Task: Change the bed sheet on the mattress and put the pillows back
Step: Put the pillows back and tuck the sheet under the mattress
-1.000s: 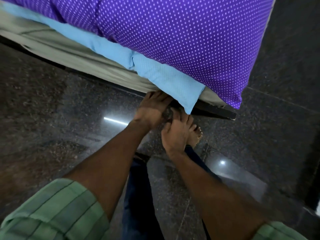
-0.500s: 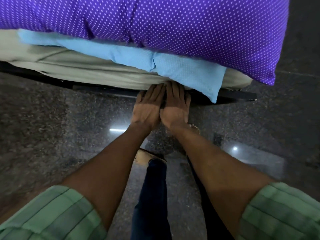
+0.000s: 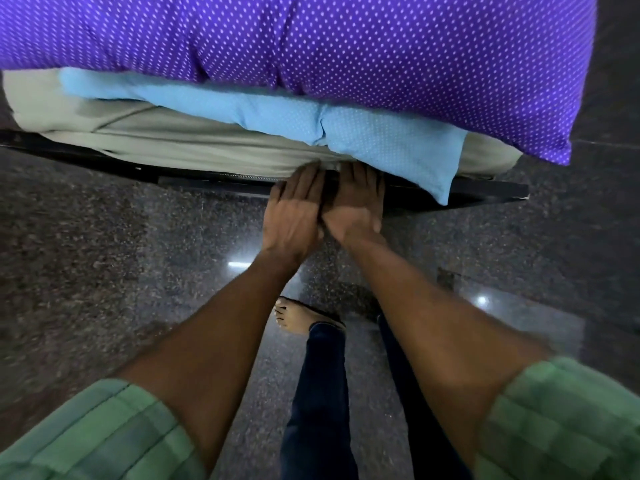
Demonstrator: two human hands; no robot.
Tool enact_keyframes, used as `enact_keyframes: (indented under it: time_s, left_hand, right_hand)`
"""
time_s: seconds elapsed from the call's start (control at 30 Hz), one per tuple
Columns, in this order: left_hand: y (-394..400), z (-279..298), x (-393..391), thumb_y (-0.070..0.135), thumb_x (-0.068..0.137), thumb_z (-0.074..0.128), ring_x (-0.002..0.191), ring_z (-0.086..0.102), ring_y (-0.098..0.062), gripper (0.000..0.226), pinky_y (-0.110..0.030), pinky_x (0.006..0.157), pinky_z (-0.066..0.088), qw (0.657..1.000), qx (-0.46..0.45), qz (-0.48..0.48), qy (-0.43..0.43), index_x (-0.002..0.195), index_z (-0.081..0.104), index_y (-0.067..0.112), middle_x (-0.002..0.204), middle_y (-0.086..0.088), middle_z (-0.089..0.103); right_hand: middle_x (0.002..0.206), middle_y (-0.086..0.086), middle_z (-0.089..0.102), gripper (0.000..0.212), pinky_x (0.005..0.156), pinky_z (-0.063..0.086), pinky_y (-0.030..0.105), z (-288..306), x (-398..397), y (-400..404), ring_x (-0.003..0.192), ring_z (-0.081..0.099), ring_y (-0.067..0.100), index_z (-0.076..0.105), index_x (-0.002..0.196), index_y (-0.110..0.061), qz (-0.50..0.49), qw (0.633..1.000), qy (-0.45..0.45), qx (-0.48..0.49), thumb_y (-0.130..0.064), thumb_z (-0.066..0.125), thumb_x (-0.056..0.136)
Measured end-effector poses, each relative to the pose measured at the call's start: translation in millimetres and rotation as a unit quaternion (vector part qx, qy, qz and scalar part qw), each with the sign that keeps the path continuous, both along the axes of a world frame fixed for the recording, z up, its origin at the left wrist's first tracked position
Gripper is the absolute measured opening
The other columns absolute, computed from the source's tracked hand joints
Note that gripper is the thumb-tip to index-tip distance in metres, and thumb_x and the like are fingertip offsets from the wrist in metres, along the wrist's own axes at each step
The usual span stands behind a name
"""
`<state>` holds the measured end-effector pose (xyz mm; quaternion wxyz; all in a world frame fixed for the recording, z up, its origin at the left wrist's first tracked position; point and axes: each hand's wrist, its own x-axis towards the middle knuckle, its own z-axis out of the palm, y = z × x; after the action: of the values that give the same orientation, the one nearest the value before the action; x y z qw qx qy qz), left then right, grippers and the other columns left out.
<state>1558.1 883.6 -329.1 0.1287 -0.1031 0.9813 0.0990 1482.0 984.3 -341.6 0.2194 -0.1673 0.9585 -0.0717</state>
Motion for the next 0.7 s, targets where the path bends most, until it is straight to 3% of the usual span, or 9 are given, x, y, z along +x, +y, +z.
enact_keyframes:
  time_s: [0.1, 0.2, 0.27, 0.4, 0.5, 0.6, 0.7]
  left_hand:
    - [-14, -5, 14, 0.039, 0.074, 0.027, 0.154, 0.024, -0.021, 0.091, -0.046, 0.116, 0.029, 0.999, -0.01, 0.025, -0.027, 0.162, 0.024, 0.013, 0.169, -0.004, 0.022]
    - [-28, -14, 9, 0.032, 0.076, 0.036, 0.153, 0.026, -0.022, 0.087, -0.049, 0.114, 0.031, 0.999, -0.027, 0.012, -0.021, 0.161, 0.027, 0.016, 0.167, -0.002, 0.028]
    - [-31, -13, 2, 0.034, 0.076, 0.043, 0.152, 0.028, -0.023, 0.085, -0.048, 0.114, 0.03, 0.999, -0.025, 0.025, -0.024, 0.159, 0.031, 0.019, 0.164, -0.001, 0.034]
    - [-27, -1, -10, 0.041, 0.081, 0.041, 0.147, 0.028, -0.023, 0.079, -0.048, 0.111, 0.026, 0.997, -0.009, 0.059, -0.054, 0.158, 0.032, 0.025, 0.161, 0.004, 0.036]
    - [-36, 2, -35, 0.04, 0.093, 0.041, 0.137, 0.035, -0.025, 0.051, -0.05, 0.105, 0.025, 0.995, -0.004, 0.074, -0.06, 0.141, 0.051, 0.028, 0.145, 0.005, 0.052]
    - [-51, 7, -59, 0.041, 0.098, 0.037, 0.134, 0.036, -0.029, 0.042, -0.053, 0.107, 0.025, 0.993, -0.017, 0.05, -0.103, 0.125, 0.065, 0.025, 0.133, 0.002, 0.063]
    - [-51, 6, -54, 0.039, 0.097, 0.044, 0.135, 0.036, -0.029, 0.041, -0.05, 0.107, 0.028, 0.992, -0.005, 0.034, -0.12, 0.133, 0.059, 0.025, 0.139, 0.001, 0.06]
  right_hand:
    - [0.162, 0.013, 0.032, 0.079, 0.117, 0.03, 0.049, 13, 50, 12, 0.15, 0.027, 0.032, 0.041, 0.153, -0.013, 0.014, 0.997, 0.052, -0.058, -0.039, 0.041, 0.078]
    - [0.162, 0.009, 0.032, 0.081, 0.11, 0.035, 0.049, 11, 78, 17, 0.146, 0.031, 0.032, 0.036, 0.155, -0.012, 0.017, 0.996, 0.072, -0.057, -0.026, 0.058, 0.079]
    - [0.163, 0.007, 0.029, 0.086, 0.106, 0.035, 0.05, 8, 73, 12, 0.143, 0.034, 0.033, 0.03, 0.159, -0.013, 0.004, 0.997, 0.063, -0.048, -0.028, 0.06, 0.08]
    - [0.17, -0.001, 0.014, 0.09, 0.104, 0.041, 0.051, -4, 52, -8, 0.133, 0.043, 0.032, 0.017, 0.163, -0.019, 0.033, 0.998, 0.029, -0.052, -0.041, 0.064, 0.089]
    - [0.17, -0.011, 0.005, 0.093, 0.101, 0.05, 0.047, -12, 28, -23, 0.137, 0.048, 0.028, 0.012, 0.163, -0.028, 0.0, 0.991, -0.064, -0.115, -0.051, 0.065, 0.09]
    - [0.167, -0.009, 0.014, 0.089, 0.096, 0.052, 0.046, -15, 1, -40, 0.131, 0.055, 0.03, 0.02, 0.159, -0.032, -0.007, 0.989, -0.127, -0.078, -0.056, 0.065, 0.086]
    - [0.168, -0.004, 0.013, 0.087, 0.105, 0.048, 0.048, -13, -11, -47, 0.139, 0.048, 0.031, 0.02, 0.158, -0.032, -0.002, 0.986, -0.16, -0.043, -0.054, 0.066, 0.087]
